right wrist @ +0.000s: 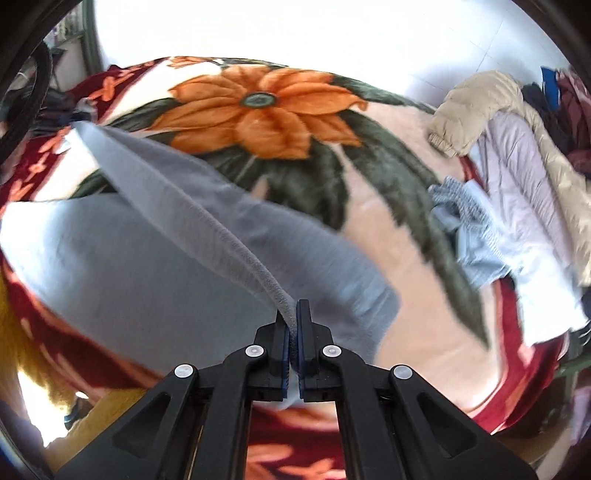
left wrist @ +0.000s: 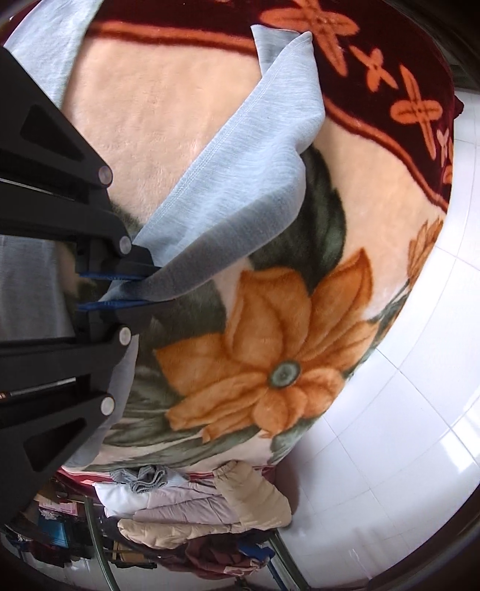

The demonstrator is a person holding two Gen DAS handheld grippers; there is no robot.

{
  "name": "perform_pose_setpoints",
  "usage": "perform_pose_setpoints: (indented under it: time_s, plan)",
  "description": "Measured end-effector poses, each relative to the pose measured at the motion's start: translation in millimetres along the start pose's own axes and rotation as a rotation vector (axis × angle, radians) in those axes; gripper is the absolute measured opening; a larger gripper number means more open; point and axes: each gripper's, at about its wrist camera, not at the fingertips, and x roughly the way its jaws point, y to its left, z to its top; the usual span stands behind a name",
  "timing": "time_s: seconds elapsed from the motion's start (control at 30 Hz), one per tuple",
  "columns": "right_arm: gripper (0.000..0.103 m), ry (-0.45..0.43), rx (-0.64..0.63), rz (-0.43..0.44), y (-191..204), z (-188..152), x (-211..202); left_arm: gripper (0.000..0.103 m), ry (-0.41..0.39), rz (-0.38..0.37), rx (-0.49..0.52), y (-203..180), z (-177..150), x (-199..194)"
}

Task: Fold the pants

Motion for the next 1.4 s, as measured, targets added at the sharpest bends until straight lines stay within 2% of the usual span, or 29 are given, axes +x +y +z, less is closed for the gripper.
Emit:
perform_pose_setpoints:
  time_s: [0.13, 0.27, 0.37, 0.47, 0.6, 0.7, 0.8, 0.87, 0.97, 1.0, 1.2, 1.33, 1.4]
  plan:
    - [0.003, -0.028, -0.030, -0.147, -16.3, 45.4, 7.8, 0.008, -0.046, -0.023, 0.020, -11.4, -2.9, -21.2]
    - [0.003, -0.093, 0.030, -0.164, -34.8, 61.3, -2.9, 0.008, -0.118, -0.070, 0.068, -25.8, -16.1, -59.5]
    - [0.003, -0.100, 0.055, -0.111, -40.2, 42.8, 2.3, 0.008, -0.132, -0.091, 0.096, -25.1, -42.7, -79.9]
    - [0.003, -0.051, 0.042, -0.079, -35.7, 10.8, 21.2, 0.008, -0.116, -0.056, 0.143, -18.6, -85.4, -83.1]
    - [0.003, 0.022, 0.035, -0.069, -23.9, -36.3, 51.1, 0.008, -0.024, 0.018, 0.200, -2.6, -139.0, -50.9]
    - [0.003, 0.033, 0.033, -0.107, -17.2, -63.5, 60.4, 0.008, 0.061, 0.054, 0.162, 13.9, -164.9, -24.8]
    - [0.007, 0.016, 0.054, -0.123, -18.8, -81.7, 56.1, 0.008, 0.090, 0.060, 0.129, 23.1, -180.2, -14.2]
    - [0.011, 0.010, 0.096, -0.106, -25.8, -90.8, 50.1, 0.008, 0.091, 0.069, 0.139, 23.4, -184.1, -13.7]
    - [0.025, 0.021, 0.179, -0.084, -41.9, -102.7, 41.5, 0.009, 0.083, 0.078, 0.151, 20.9, -187.7, -16.7]
    - [0.027, 0.023, 0.215, -0.075, -48.5, -107.0, 38.1, 0.009, 0.082, 0.079, 0.150, 21.3, -187.5, -16.9]
    - [0.027, 0.040, 0.447, 0.063, -81.5, -120.8, 24.7, 0.009, 0.088, 0.088, 0.134, 24.2, -189.5, -14.7]
    - [0.029, 0.054, 0.642, 0.211, -99.1, -114.5, 29.9, 0.009, 0.090, 0.101, 0.135, 24.0, -191.1, -12.0]
    - [0.030, 0.063, 0.706, 0.251, -104.1, -107.3, 36.7, 0.009, 0.091, 0.102, 0.133, 24.6, -192.0, -11.7]
